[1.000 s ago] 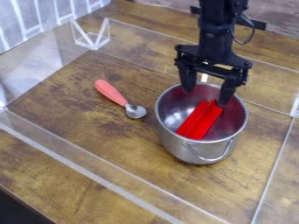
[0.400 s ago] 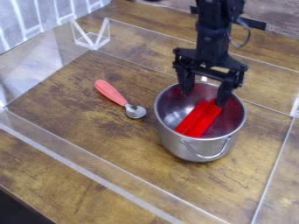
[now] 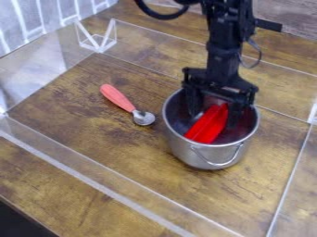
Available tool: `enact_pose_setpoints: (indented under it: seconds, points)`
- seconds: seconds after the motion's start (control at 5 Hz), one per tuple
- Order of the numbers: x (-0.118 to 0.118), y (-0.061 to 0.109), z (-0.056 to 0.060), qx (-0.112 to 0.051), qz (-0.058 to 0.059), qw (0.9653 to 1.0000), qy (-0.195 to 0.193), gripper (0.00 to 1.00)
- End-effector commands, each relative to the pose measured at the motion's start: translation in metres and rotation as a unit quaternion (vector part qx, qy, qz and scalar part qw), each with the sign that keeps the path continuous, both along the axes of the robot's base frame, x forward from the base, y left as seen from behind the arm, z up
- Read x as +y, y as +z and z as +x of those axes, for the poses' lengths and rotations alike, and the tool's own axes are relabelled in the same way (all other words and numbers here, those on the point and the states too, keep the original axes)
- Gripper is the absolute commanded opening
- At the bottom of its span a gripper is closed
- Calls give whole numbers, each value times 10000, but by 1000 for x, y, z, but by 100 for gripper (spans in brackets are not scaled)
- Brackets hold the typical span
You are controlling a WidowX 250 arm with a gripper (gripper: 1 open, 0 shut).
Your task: Remove the red object from the silver pot and put it on the table
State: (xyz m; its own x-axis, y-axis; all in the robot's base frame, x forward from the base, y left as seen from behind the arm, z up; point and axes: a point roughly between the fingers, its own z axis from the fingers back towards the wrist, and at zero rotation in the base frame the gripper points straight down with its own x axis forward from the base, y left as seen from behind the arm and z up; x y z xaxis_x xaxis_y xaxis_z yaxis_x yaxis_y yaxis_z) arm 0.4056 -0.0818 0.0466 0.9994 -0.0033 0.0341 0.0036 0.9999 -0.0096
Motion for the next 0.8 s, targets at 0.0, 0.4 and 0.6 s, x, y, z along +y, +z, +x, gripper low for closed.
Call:
enact_pose_setpoints:
  seconds: [0.0, 0.4, 0.6]
  points:
    - [3, 17, 9, -270, -75, 9996, 68, 0]
    - [2, 15, 9, -255, -105, 9996, 86, 0]
    - [2, 14, 10, -246, -120, 9996, 95, 0]
